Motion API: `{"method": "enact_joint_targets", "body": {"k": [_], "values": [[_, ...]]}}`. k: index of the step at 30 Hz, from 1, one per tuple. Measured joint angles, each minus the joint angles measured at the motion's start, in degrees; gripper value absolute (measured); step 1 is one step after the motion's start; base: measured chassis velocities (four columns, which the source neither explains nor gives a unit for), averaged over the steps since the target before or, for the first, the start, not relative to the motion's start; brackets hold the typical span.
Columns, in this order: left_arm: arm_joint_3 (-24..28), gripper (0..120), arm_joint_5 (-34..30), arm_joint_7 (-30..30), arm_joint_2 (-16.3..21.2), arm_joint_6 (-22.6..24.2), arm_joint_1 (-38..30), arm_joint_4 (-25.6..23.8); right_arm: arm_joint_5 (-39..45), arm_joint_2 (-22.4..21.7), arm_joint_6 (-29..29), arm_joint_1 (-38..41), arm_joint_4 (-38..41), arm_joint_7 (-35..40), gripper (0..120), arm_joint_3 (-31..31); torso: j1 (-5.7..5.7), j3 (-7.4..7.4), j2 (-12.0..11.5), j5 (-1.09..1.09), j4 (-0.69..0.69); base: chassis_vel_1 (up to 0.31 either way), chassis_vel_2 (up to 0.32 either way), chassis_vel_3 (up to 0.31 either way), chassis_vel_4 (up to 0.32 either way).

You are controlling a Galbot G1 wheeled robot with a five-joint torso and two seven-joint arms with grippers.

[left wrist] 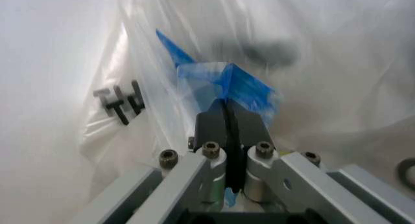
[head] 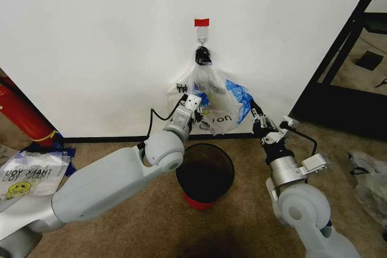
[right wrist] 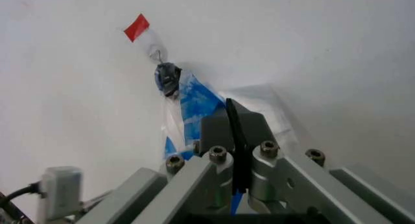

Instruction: Pick up the garbage bag from the wall and place it over the trash bin.

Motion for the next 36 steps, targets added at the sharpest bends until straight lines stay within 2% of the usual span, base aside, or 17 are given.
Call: {"method": "enact_joint_targets", "body": {"k": [3, 4, 8, 14, 17, 18, 22, 23, 29, 36], "values": [[-1.04, 0, -0.56, 0.09, 0.7, -2.35, 1.07, -1.53, 0.47, 0.26, 0.0, -0.07, 0.05, 0.16, 0, 0.22, 0.0, 0.0, 0.0, 0.01, 0.01, 0.0, 0.0, 0.0, 0.0], [-2.05, 0, -1.11, 0.1, 1.24, -4.4, 2.22, -2.94, 0.92, 0.5, 0.0, -0.26, 0.21, 0.33, 0, 0.58, 0.0, 0.0, 0.0, 0.0, 0.02, 0.0, 0.0, 0.0, 0.0], [-4.7, 0, -1.08, -1.53, 3.17, -8.01, 5.28, -6.69, 1.24, 1.14, 0.27, -3.47, 1.54, 0.5, 0, 3.65, 0.0, 0.0, 0.0, 0.0, 0.02, 0.0, 0.0, 0.0, 0.0], [-6.6, 0, -0.51, -2.44, 3.14, -10.3, 7.45, -8.43, 1.17, 2.73, 0.38, -6.91, 3.59, 0.96, 0, 6.77, 0.0, 0.0, 0.0, 0.0, -0.03, 0.0, 0.0, 0.0, 0.0], [-9.76, 0, 0.04, -2.89, 3.24, -10.7, 11.65, -10.28, 0.92, 3.27, 0.38, -7.96, 3.99, 1.15, 0, 7.11, 0.0, 0.0, 0.0, 0.0, 0.0, 0.0, 0.0, 0.0, 0.0], [-14.12, 0, 0.39, -2.91, 4.24, -10.8, 17.96, -13.19, 0.35, 3.6, 0.31, -9.39, 4.67, 1.16, 0, 7.28, 0.0, -0.01, 0.01, 0.0, 0.01, 0.0, 0.0, 0.0, 0.0], [-19.38, 0, 2.02, -2.65, 5.08, -10.82, 27.19, -17.29, -1.55, 4.11, 0.32, -11.93, 5.5, 0.58, 0, 6.77, 0.0, -0.01, 0.0, 0.01, 0.02, 0.0, 0.0, 0.0, 0.0], [-19.38, 0, 2.02, -2.65, 5.08, -10.82, 27.19, -17.29, -1.55, 4.11, 0.32, -11.93, 5.5, 0.58, 0, 6.77, 0.0, -0.01, 0.0, 0.01, 0.02, 0.0, 0.0, 0.0, 0.0], [-23.34, 0, 6.62, -1.26, 4.58, -11.61, 38.6, -21.35, -5.64, 5.79, 1.35, -16.65, 7.06, -1.1, 0, 5.58, 0.0, -0.01, 0.01, 0.0, 0.0, 0.0, 0.0, 0.0, 0.0], [-25.36, 0, 9.43, -0.12, 4.21, -12.42, 45.88, -23.76, -7.74, 7.03, 2.28, -20.56, 8.46, -2.36, 0, 5.19, 0.0, -0.01, 0.01, 0.0, 0.0, 0.0, 0.0, 0.0, 0.0]]}}
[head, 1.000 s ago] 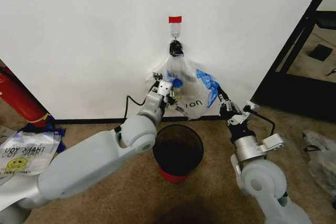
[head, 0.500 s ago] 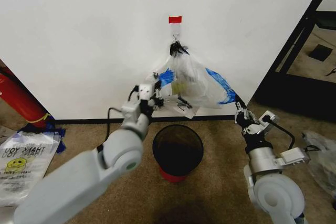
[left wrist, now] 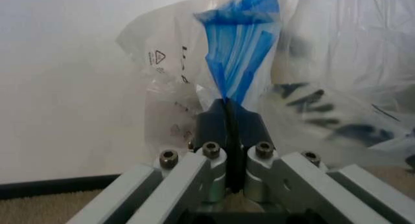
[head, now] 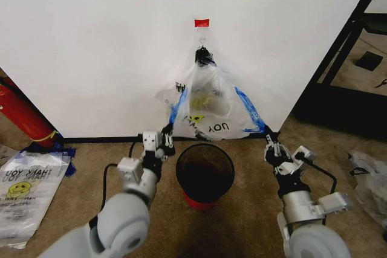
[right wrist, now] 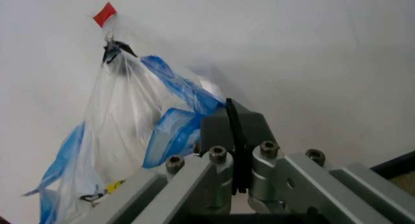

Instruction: Pick up the garbage bag from the wall and place it over the trash bin.

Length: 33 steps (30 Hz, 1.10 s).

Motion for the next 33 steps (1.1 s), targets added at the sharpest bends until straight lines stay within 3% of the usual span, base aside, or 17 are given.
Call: {"method": "enact_joint_targets", "body": {"k": [18, 33], "values": [[-3.81, 0, 4.57, 2.08, -0.16, -1.66, 10.63, -4.27, -3.78, 1.26, 1.8, -6.49, 1.92, -2.13, 0, -1.62, 0.0, 0.01, 0.0, 0.01, 0.0, 0.0, 0.0, 0.0, 0.0], [-3.7, 0, 3.78, 4.44, 0.61, -3.3, 8.86, -8.51, -1.05, 0.94, 0.35, -6.21, 7.84, -0.74, 0, 0.05, 0.01, 0.01, 0.0, 0.01, 0.0, 0.0, 0.0, 0.0, 0.0]]}}
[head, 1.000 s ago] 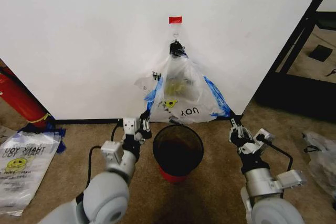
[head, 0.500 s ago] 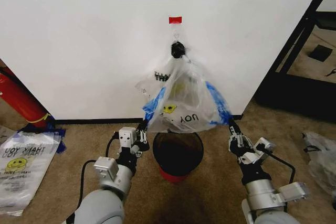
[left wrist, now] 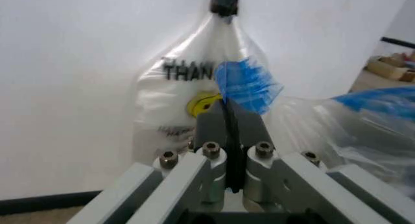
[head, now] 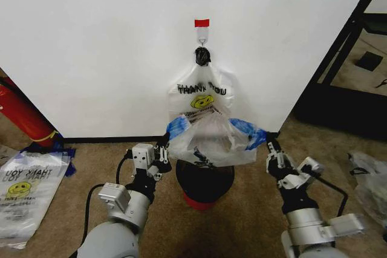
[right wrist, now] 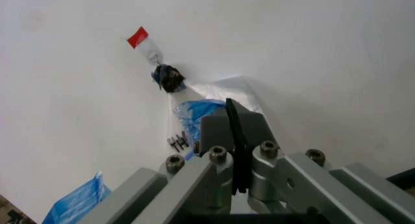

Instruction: Pick up the garbage bag from the wall and place it over the trash bin.

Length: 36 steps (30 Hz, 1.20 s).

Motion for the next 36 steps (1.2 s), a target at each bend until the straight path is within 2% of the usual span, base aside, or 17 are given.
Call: {"method": "enact_joint_targets", "body": {"k": [9, 12, 20, 28, 36], "values": [[0.74, 0, -2.04, 1.36, -0.36, -0.76, -2.56, -0.02, 2.18, -0.33, -1.23, 0.19, 0.06, 1.26, 0, 2.13, 0.0, 0.0, 0.0, 0.0, 0.01, 0.0, 0.0, 0.0, 0.0], [0.84, 0, -3.66, 3.26, 0.93, -2.49, -5.84, -0.02, 4.4, -0.9, -2.22, 0.55, 0.06, 1.99, 0, 3.79, 0.0, 0.0, 0.0, 0.0, 0.0, 0.0, 0.0, 0.0, 0.0], [1.4, 0, -14.84, 2.88, 3.41, -1.96, -14.96, 0.02, 7.85, -1.87, -3.01, 1.79, -0.02, 2.26, 0, 6.61, 0.0, 0.0, 0.0, 0.0, 0.0, 0.0, 0.0, 0.0, 0.0], [4.23, 0, -18.74, 0.77, 2.42, -0.9, -16.32, 0.07, 13.93, -5.24, -5.75, 3.39, -0.06, 3.31, 0, 11.09, 0.01, 0.0, 0.0, 0.0, 0.01, 0.0, 0.0, 0.0, 0.0], [4.92, 0, -22.45, -1.21, 0.73, -0.41, -15.34, 0.62, 14.89, -5.61, -6.92, 4.07, -0.09, 4.11, 0, 10.18, 0.0, 0.0, 0.0, 0.01, 0.01, 0.0, 0.0, 0.0, 0.0]]}}
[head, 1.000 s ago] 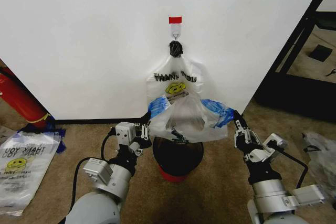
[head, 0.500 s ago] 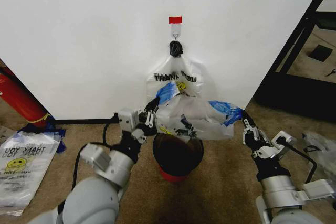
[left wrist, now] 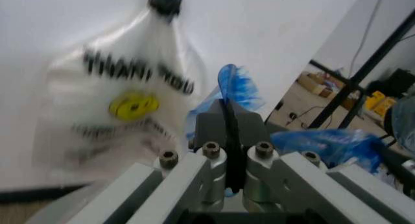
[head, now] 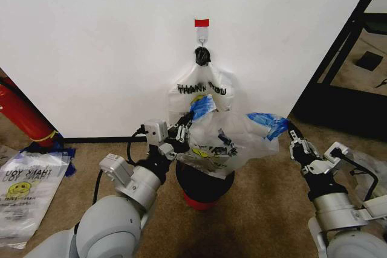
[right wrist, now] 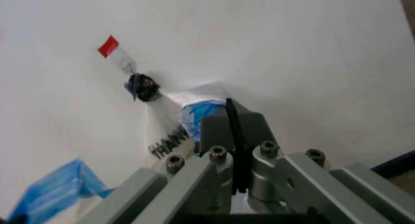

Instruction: Pick up the garbage bag from the wall and place it over the trash bin.

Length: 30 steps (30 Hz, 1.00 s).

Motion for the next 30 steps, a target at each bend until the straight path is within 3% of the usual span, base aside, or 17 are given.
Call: {"method": "enact_joint_targets", "body": {"k": [10, 16, 21, 30], "values": [[1.3, 0, 3.27, 0.52, -3.65, -2.5, 5.01, 8.39, -0.07, -0.02, -0.08, 2.23, -0.04, 0.7, 0, -1.23, 0.0, 0.0, 0.0, -0.01, 0.0, 0.0, 0.0, 0.0, 0.0], [1.51, 0, 7.55, 1.77, -4.73, -4.24, 7.84, 11.75, -3.92, 2.69, 1.05, 1.97, -1.26, -0.71, 0, -4.35, -0.01, 0.0, 0.0, -0.02, -0.01, 0.0, 0.0, 0.0, 0.0], [0.65, 0, 14.91, 4.03, -3.81, -8.81, 9.98, 16.25, -10.14, 7.92, 4.3, 2.72, -8.85, -3.22, 0, -7.74, -0.01, 0.0, 0.0, -0.01, 0.0, 0.0, 0.0, 0.0, 0.0], [0.29, 0, 16.25, 3.82, -4.37, -12.41, 10.09, 20.98, -15.57, 11.85, 7.4, 4.85, -19.43, -4.85, 0, -11.14, -0.01, 0.0, 0.0, -0.02, -0.01, 0.0, 0.0, 0.0, 0.0]]}}
